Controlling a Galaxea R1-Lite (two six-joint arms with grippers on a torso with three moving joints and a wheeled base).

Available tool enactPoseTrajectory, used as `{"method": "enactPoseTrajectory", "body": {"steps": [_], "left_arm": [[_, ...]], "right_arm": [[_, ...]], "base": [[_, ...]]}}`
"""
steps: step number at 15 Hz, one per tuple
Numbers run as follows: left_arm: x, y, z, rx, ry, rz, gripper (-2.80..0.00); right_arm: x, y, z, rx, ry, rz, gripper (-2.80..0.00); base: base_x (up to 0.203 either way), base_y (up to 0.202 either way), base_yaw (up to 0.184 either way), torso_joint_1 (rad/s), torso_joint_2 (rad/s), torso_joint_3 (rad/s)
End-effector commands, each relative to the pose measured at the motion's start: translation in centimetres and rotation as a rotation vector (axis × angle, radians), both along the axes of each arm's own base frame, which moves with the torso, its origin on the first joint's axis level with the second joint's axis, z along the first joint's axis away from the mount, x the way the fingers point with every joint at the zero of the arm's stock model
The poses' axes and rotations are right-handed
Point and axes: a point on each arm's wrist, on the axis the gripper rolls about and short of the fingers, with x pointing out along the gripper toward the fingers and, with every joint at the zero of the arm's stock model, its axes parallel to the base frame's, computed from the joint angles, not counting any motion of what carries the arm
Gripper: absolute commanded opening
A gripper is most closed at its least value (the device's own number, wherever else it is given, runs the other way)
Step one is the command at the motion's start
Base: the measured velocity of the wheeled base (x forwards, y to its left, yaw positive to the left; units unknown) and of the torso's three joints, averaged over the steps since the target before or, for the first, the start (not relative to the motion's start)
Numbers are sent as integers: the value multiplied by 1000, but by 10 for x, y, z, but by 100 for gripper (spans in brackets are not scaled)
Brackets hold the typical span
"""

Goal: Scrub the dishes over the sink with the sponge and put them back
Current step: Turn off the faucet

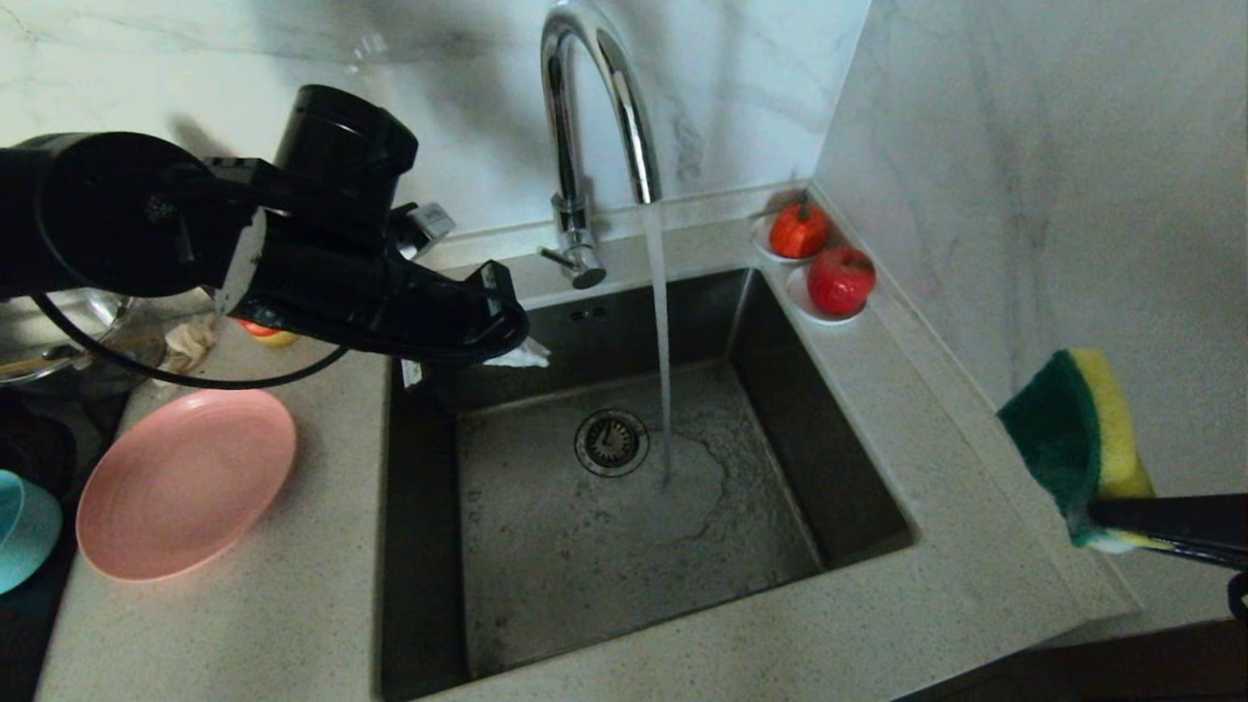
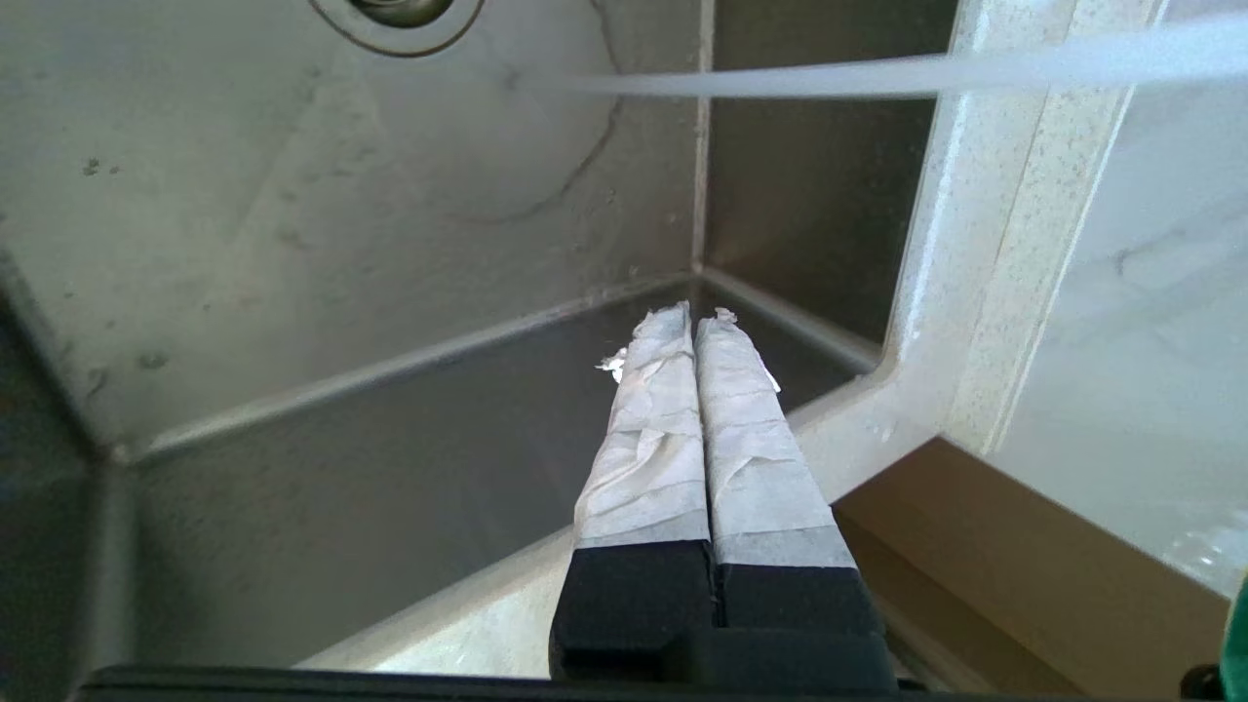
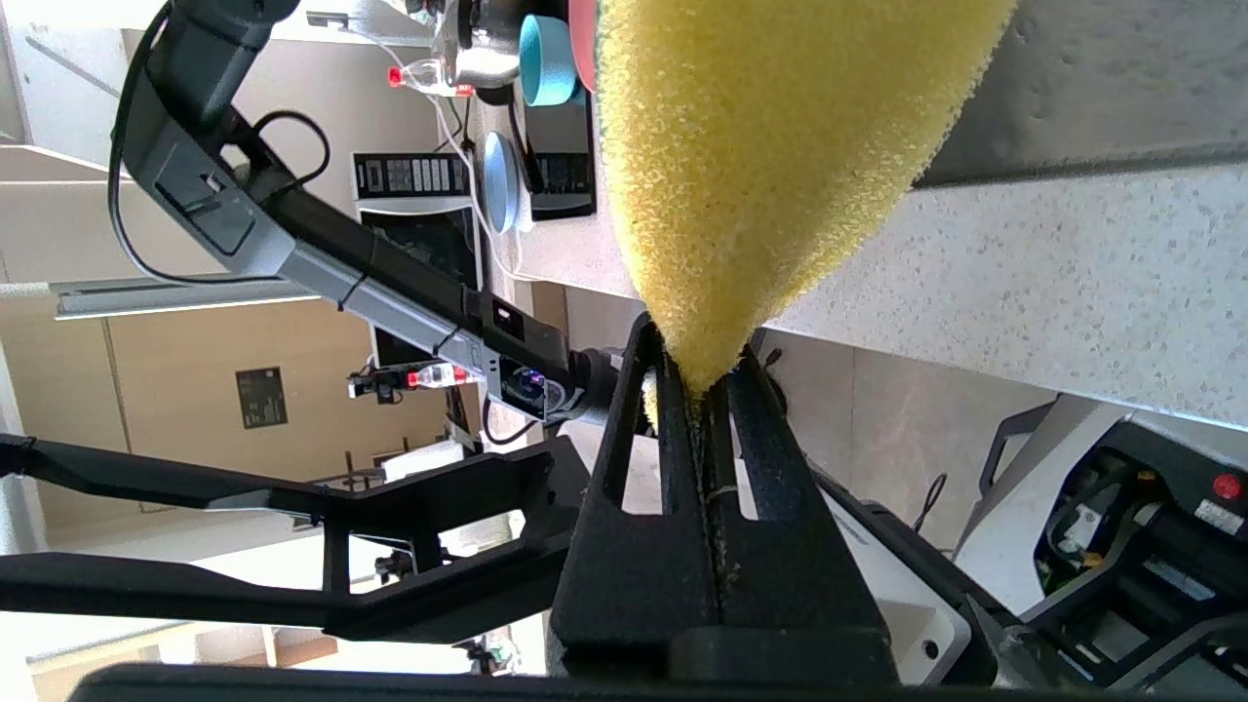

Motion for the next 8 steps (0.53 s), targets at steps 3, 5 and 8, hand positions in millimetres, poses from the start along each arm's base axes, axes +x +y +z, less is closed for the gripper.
{"method": "enactPoseTrajectory", "body": {"steps": [3, 5, 8], "left_arm": [[25, -12, -12, -15, 32, 16, -280], [35, -16, -11, -40, 30, 38, -280], [50, -22, -6, -84, 19, 72, -280]], "right_arm": [[4, -1, -6, 7, 32, 5, -280], [5, -1, -6, 8, 37, 5, -280], [4, -1, -6, 9, 35, 6, -280]], "base": [[0, 0, 0, 0, 0, 0], [0, 0, 0, 0, 0, 0], [0, 0, 0, 0, 0, 0]]}}
